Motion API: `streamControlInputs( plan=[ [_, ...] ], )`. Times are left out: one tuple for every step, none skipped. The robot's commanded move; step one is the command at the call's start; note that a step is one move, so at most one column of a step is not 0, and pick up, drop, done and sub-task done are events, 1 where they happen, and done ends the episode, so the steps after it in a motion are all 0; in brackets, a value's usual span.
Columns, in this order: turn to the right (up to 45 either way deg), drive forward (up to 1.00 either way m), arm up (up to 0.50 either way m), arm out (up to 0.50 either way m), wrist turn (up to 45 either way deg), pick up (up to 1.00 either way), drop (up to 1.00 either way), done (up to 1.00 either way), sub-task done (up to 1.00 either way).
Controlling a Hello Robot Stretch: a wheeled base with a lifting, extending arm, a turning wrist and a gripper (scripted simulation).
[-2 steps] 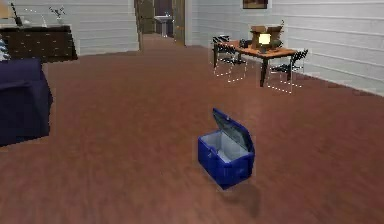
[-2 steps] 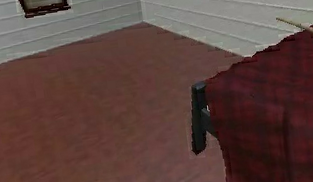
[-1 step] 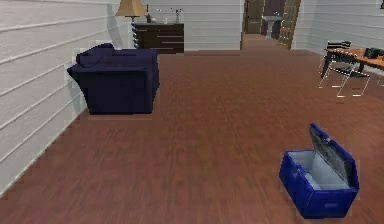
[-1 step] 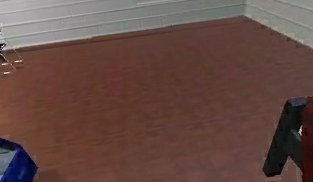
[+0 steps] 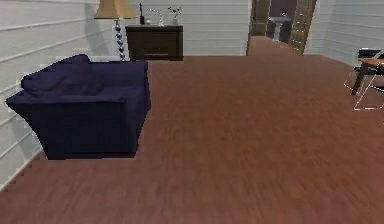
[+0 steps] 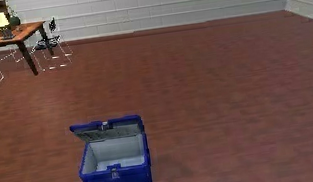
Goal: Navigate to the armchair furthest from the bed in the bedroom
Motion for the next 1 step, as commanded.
streamControlInputs(
  plan=[
    [-3.0, 0.0, 0.0, 0.0, 0.0, 0.0, 0.0, 0.0, 0.0]
  ],
)
